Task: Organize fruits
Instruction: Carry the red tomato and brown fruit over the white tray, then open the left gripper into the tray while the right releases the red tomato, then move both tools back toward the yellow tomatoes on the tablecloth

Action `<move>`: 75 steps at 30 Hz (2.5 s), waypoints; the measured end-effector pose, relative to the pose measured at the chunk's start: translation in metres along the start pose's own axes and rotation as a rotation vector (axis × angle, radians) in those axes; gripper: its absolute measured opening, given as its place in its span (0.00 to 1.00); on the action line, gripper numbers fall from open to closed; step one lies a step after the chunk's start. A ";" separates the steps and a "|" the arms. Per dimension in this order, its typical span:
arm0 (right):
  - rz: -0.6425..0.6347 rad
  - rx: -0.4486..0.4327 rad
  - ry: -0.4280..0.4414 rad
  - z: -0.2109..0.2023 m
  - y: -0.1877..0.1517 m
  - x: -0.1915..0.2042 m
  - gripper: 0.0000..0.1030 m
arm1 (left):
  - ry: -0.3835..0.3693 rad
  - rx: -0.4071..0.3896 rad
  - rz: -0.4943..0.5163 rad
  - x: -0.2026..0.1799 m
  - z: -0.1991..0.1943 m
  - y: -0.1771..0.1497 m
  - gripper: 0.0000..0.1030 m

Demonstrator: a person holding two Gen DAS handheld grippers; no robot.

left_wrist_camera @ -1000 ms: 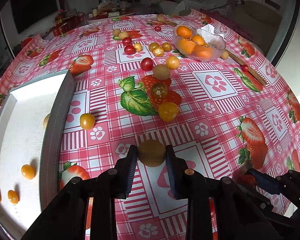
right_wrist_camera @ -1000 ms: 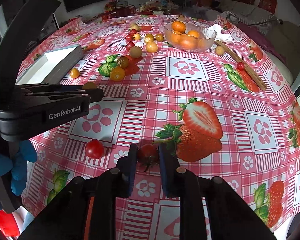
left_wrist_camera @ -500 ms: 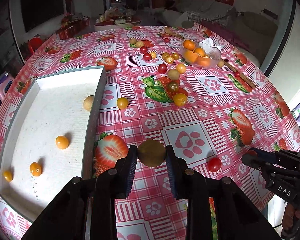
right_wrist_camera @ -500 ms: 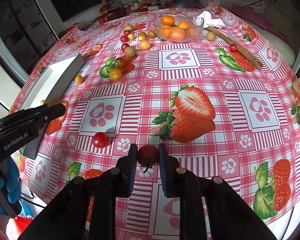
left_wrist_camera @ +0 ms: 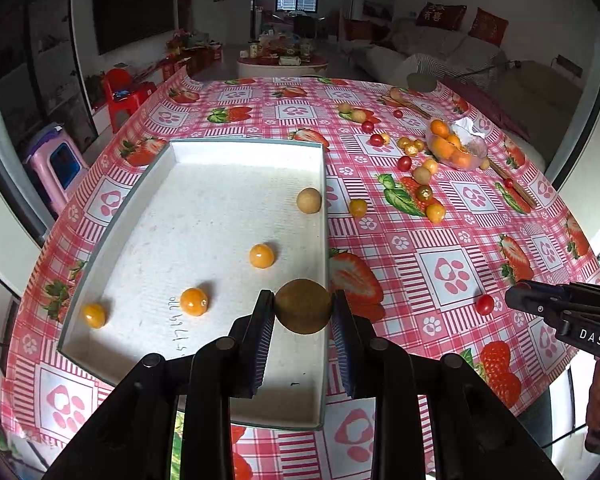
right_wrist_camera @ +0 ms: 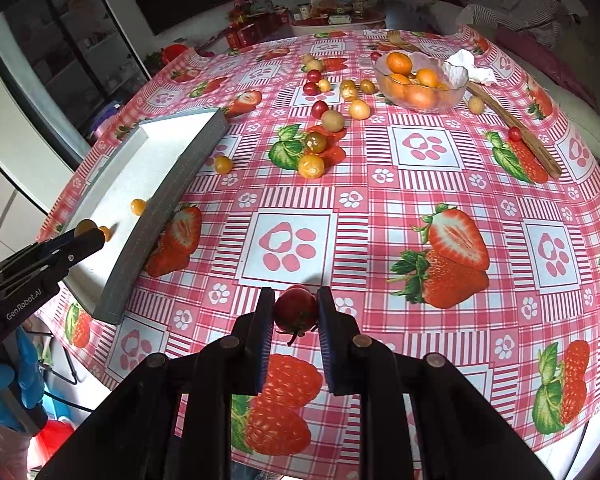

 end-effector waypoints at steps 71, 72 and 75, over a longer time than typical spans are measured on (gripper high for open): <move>-0.069 0.079 0.060 0.039 0.042 0.072 0.79 | 0.114 0.069 -0.017 0.041 0.012 -0.004 0.79; -0.052 0.079 0.053 0.038 0.041 0.062 0.79 | 0.107 0.067 -0.008 0.034 0.011 -0.002 0.79; 0.002 0.078 0.031 0.035 0.036 0.032 0.79 | 0.082 0.065 0.022 0.012 0.012 0.005 0.79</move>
Point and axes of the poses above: each gripper's, at about its wrist camera, not at the fingertips, and z roughly the way its jaws point, x to its left, y to its top, the point moved 7 cm from there along z, roughly the way its jaws point, and after that the axes turned 8 degrees about x, right-handed, at the moved point
